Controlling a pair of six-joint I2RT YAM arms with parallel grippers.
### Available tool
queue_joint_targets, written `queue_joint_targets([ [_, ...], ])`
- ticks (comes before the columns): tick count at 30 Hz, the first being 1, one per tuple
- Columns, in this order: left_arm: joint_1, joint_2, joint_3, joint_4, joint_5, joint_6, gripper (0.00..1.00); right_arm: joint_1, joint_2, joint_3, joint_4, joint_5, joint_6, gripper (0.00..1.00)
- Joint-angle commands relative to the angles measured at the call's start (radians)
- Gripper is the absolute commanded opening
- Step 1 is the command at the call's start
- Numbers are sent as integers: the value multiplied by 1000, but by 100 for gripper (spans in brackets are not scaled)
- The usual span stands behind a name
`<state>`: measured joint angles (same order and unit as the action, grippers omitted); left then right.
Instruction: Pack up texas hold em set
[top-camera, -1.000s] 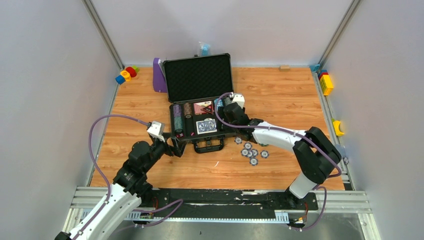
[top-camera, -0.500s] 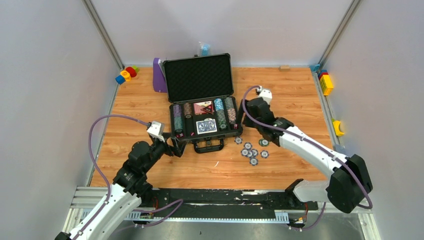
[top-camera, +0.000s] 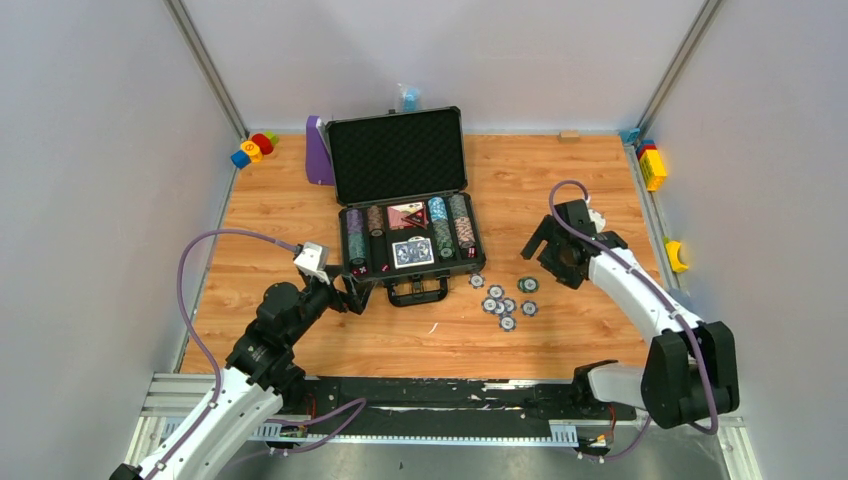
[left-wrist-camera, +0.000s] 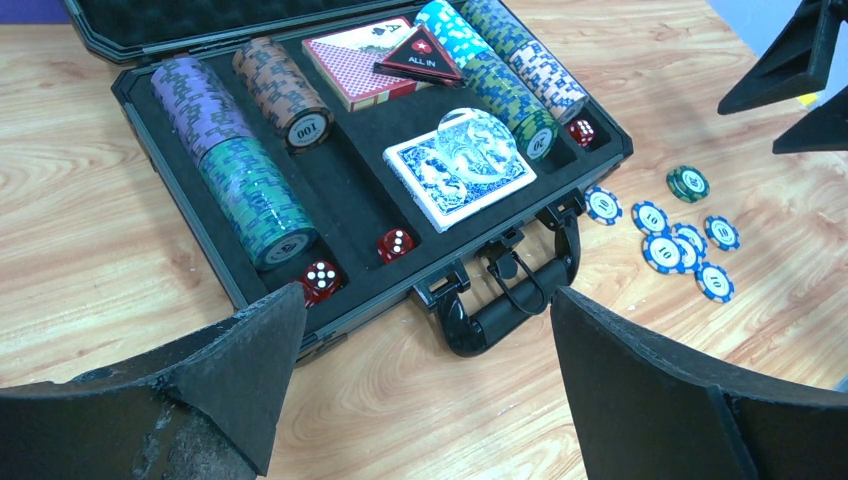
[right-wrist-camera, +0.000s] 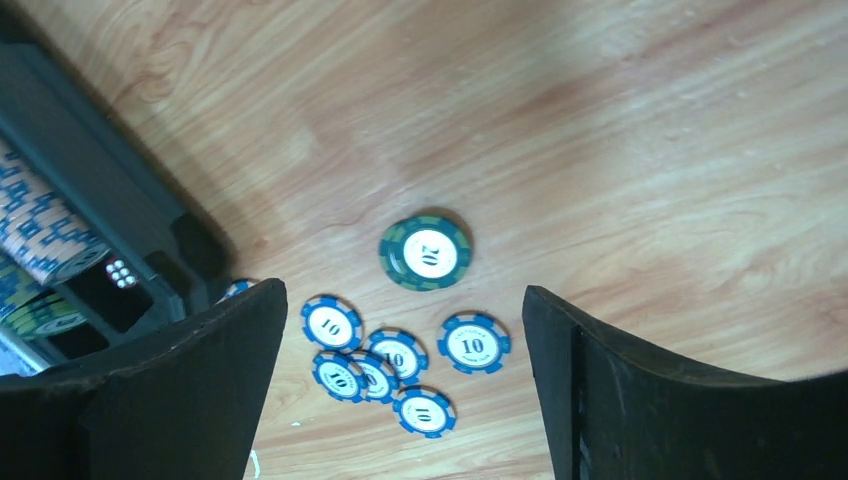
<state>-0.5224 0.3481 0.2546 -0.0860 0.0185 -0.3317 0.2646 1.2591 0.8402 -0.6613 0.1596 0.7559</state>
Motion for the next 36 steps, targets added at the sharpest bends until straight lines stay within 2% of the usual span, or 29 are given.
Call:
queue_joint_targets([
  [1,0,1,5,23,2,5,100,-68,28,4,-49,-90,32,99],
  [13,1,3,5,26,3,5,100,-80,164,79,-130,-85,47,100],
  [19,0,20,7,33,7,7,100,-87,239,112,-130,-140,21,98],
  [26,0,21,6,38,6,6,100,-102,294,149,-137,-183,-4,89],
  [36,1,25,6,40,9,5,100,-103,402,173,-146,-244,-3,85],
])
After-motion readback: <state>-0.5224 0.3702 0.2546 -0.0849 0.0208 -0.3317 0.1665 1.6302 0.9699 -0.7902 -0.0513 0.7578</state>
